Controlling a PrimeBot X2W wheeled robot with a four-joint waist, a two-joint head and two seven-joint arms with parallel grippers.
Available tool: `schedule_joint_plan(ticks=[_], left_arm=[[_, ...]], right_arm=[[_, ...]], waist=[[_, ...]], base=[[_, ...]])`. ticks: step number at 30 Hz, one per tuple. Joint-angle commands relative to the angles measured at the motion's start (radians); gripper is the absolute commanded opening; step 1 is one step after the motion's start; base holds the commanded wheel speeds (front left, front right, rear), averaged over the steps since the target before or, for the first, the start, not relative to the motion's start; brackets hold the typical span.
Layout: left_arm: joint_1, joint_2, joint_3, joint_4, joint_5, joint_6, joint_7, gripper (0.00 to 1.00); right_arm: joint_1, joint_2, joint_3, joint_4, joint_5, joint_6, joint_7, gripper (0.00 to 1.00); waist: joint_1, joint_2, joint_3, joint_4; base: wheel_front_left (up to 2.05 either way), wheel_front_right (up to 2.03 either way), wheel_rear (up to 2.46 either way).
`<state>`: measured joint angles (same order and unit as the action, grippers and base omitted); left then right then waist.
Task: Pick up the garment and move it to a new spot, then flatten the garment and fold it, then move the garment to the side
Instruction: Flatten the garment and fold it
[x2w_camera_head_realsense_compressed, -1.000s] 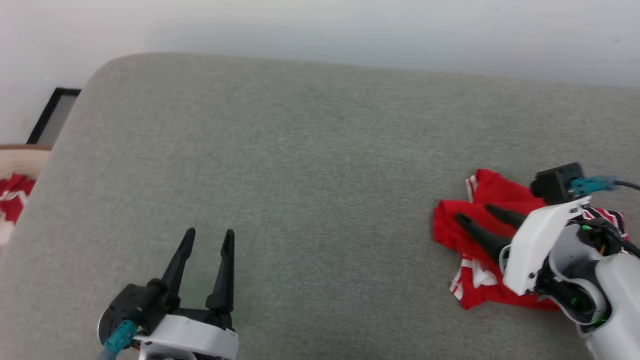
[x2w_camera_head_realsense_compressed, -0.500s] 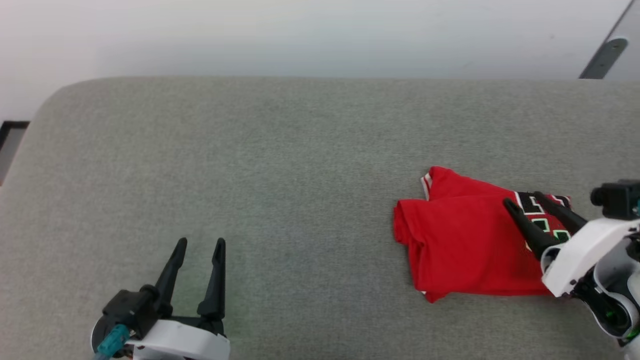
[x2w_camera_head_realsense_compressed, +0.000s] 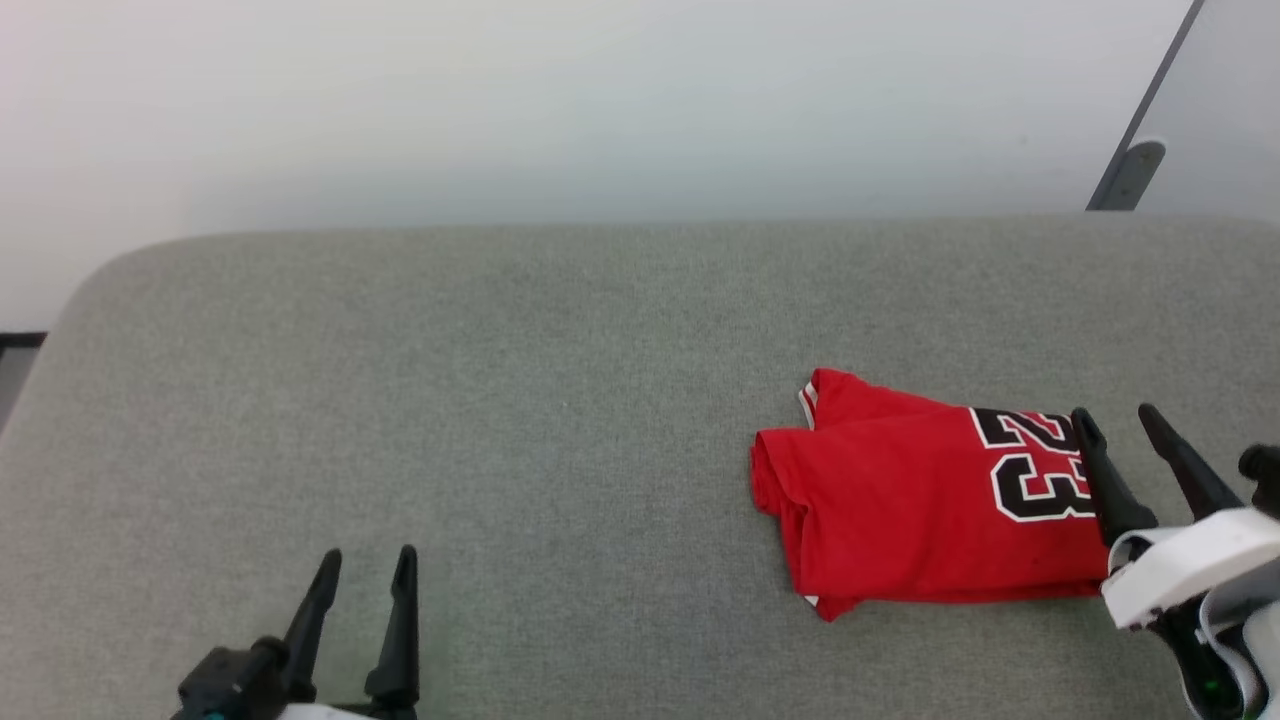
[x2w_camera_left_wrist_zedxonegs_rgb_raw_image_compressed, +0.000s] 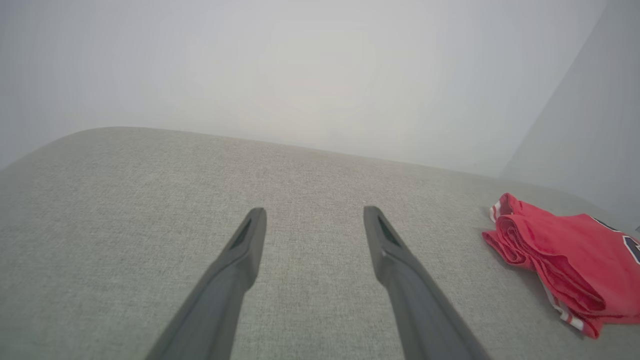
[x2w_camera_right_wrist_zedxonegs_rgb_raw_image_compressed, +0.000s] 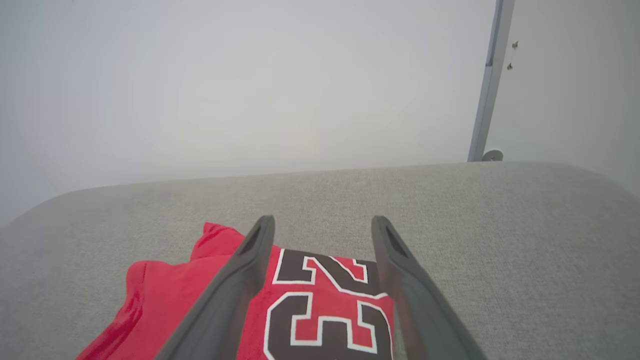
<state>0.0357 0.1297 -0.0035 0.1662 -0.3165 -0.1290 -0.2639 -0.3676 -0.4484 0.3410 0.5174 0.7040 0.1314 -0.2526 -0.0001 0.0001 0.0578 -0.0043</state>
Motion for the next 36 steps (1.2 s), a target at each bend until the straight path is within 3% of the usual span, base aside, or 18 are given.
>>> schedule_joint_plan(ticks=[1, 10, 28, 36], left_arm=[[0.017, 0.001, 0.004, -0.005, 0.004, -0.002, 0.000, 1.00], [0.078, 0.013, 0.017, -0.042, 0.009, -0.002, 0.000, 1.00], [0.219, 0.045, 0.016, -0.160, 0.019, -0.002, 0.000, 1.00], [0.238, 0.033, 0.010, -0.209, 0.035, -0.002, 0.000, 1.00]], right_arm=[[0.024, 0.009, -0.017, -0.011, -0.019, -0.002, -0.006, 1.00], [0.234, 0.108, -0.232, -0.236, -0.164, -0.002, -0.013, 1.00], [0.566, 0.237, -0.476, -0.627, -0.312, -0.002, 0.097, 1.00], [0.605, 0.280, -0.500, -0.710, -0.324, -0.002, 0.137, 1.00]], waist=[[0.0001, -0.0001, -0.024, -0.001], [0.0001, -0.0001, -0.079, 0.017], [0.0001, -0.0001, -0.100, 0.058], [0.0001, -0.0001, -0.094, 0.058]], base=[[0.00, 0.00, 0.00], [0.00, 0.00, 0.00], [0.00, 0.00, 0.00], [0.00, 0.00, 0.00]])
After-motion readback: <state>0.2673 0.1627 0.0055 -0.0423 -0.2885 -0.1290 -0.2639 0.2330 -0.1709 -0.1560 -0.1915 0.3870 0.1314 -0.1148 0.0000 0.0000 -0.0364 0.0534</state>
